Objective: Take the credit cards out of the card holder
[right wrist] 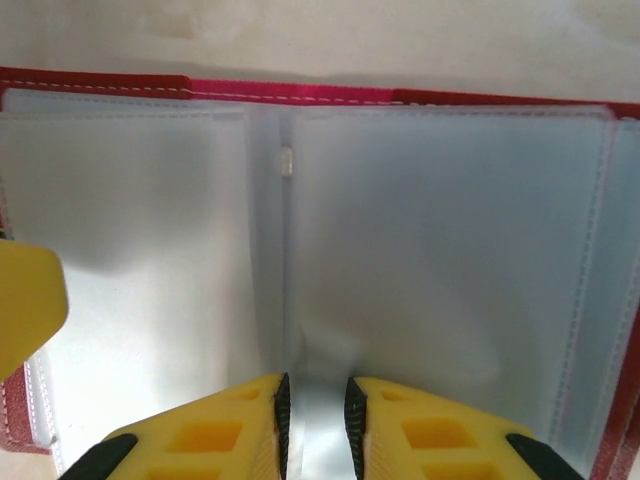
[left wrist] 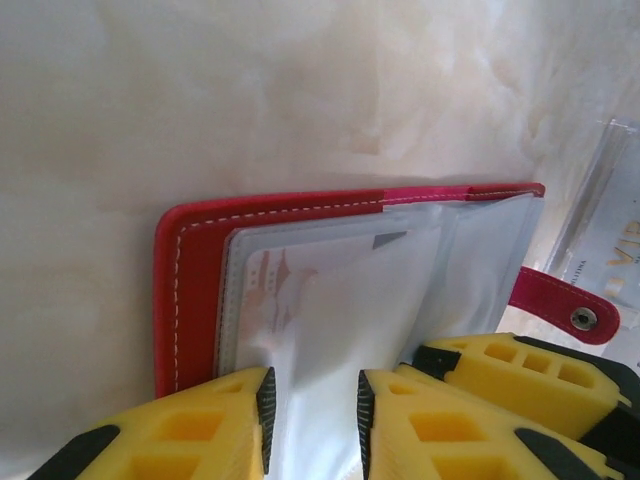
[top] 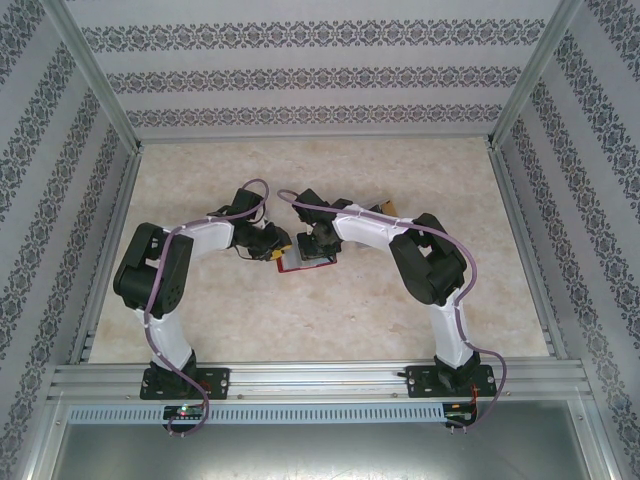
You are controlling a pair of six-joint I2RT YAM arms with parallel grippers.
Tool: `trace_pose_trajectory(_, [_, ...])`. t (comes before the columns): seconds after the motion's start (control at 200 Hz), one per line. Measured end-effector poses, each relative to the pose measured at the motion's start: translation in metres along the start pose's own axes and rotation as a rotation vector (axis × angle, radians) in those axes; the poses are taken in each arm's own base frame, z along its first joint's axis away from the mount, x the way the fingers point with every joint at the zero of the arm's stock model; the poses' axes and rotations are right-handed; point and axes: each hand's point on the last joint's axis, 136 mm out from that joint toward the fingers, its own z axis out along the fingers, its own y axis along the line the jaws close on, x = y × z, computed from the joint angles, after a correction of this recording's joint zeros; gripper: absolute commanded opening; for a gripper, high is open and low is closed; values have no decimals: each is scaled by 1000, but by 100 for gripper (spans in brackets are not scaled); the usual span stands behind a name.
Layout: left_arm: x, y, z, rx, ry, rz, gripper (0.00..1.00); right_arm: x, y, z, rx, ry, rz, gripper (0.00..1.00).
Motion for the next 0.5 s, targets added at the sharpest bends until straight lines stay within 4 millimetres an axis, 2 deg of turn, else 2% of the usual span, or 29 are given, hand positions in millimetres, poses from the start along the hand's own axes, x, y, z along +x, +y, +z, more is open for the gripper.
trace_pose_trajectory(0.275, [0, -2, -1, 2, 5, 3, 30, -1, 1, 0, -10, -2, 2, 27])
trace_pose_trajectory(0.395, [4, -5, 0, 17, 25, 6, 25, -1, 3, -2, -45, -1, 12, 30])
trace_pose_trajectory(0.5, [7, -11, 1, 40, 40, 17, 25, -2, 4, -7, -84, -4, 27, 35])
